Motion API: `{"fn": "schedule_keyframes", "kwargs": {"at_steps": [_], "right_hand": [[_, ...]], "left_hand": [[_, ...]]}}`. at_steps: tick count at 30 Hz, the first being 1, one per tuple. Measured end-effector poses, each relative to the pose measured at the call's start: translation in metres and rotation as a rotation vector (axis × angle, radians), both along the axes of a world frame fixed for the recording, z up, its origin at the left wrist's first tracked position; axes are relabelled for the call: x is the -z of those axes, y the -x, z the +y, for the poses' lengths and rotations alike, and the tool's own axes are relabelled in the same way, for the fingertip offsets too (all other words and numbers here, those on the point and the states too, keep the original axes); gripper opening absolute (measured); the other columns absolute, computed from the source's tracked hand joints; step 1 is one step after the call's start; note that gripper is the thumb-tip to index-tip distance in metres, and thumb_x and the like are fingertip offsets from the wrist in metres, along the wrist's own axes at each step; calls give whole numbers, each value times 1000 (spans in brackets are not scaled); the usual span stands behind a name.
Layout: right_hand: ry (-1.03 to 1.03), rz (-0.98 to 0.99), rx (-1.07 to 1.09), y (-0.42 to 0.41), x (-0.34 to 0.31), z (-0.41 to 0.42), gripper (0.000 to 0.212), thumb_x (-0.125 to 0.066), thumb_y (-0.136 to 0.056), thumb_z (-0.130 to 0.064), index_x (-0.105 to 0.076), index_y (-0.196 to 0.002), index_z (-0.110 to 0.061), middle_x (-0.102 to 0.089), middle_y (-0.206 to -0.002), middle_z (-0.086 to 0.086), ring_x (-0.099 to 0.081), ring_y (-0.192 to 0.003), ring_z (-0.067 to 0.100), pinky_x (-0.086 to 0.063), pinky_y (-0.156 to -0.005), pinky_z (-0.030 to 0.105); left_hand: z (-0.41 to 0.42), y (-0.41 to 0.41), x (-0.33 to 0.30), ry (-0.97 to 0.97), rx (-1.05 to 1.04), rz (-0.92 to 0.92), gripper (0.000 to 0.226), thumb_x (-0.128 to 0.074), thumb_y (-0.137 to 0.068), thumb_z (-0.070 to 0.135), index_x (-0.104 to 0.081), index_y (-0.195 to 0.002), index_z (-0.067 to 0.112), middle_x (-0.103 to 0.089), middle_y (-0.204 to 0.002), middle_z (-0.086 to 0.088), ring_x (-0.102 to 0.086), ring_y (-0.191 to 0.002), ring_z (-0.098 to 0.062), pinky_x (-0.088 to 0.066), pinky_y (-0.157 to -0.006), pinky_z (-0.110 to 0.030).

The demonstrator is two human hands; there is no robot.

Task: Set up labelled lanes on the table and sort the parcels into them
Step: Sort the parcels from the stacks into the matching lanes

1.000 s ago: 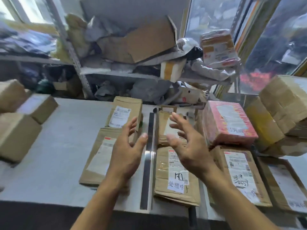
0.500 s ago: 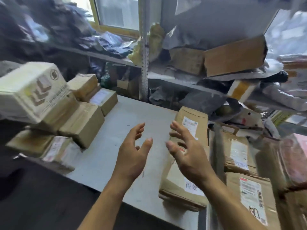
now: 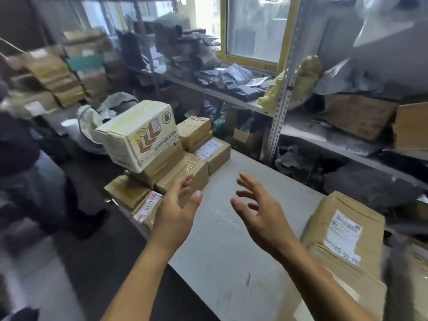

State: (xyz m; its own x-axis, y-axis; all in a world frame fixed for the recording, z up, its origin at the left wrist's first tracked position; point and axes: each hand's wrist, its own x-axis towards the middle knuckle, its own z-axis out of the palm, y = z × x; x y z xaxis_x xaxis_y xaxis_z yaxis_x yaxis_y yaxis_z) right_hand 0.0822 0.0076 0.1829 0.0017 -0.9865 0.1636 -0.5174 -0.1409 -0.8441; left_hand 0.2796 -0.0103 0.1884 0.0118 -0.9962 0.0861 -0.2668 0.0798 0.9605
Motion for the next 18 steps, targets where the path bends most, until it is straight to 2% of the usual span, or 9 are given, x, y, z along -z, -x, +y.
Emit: {"fn": "schedule_keyframes", "kwargs": {"at_steps": [3,5,10,12,14,16,18], "right_hand": [[-7,-26,-61,-26,-6,-27,61,-57,-95,-49,-32,-150,-42,-48,-149,-14,-50,-103,-21,-44,-92,16],[-18,-44,-83,-46,-10,-48,61,-58,-96,-47,-31,-151,-42,-48,-149,-13,-52,-103,-19,-46,-92,19],[-83,-90,-116,-112,-19,-116,61,-58,-96,-48,-32,-151,-41,-51,-147,-13,-54,-97,-18,-45,-73,7],[-140,-172,-113,-142,-23,-147,60,-58,-97,-45,-34,-151,-38,-52,-147,-9,-56,-103,-7,-46,-78,13],[-194,-279,-109,-171,-26,-175,60,-59,-97,-41,-34,-152,-33,-53,-145,-4,-57,-110,0,-50,-84,22],[-251,-348,-98,-196,-26,-199,63,-59,-97,-42,-32,-153,-31,-52,-146,-1,-57,-121,11,-52,-97,38],[-292,-387,-70,-217,-22,-220,67,-58,-96,-46,-28,-154,-32,-47,-150,0,-52,-130,19,-46,-107,51]], "left_hand": [[-26,-31,-8,36,-34,22,39,-58,-76,56,-55,-115,59,-59,-115,35,-54,-113,13,-48,-92,-27],[-49,-52,-12,70,-51,24,36,-58,-78,52,-58,-114,55,-62,-116,28,-56,-111,12,-49,-92,-28],[-119,-114,-31,219,-136,-130,25,-60,-84,44,-61,-108,52,-65,-114,21,-61,-106,4,-51,-85,-23],[-154,-147,-38,306,-237,-236,30,-60,-85,44,-61,-115,43,-63,-118,14,-62,-107,-10,-52,-90,-34],[-190,-180,-41,344,-341,-291,37,-57,-86,42,-61,-121,33,-60,-122,9,-59,-110,-17,-48,-94,-37],[-222,-208,-39,294,-400,-267,40,-56,-88,38,-61,-126,26,-60,-125,6,-54,-113,-12,-43,-96,-33],[-249,-229,-32,185,-368,-220,42,-58,-91,35,-58,-131,24,-58,-127,7,-50,-114,-7,-39,-97,-30]]}}
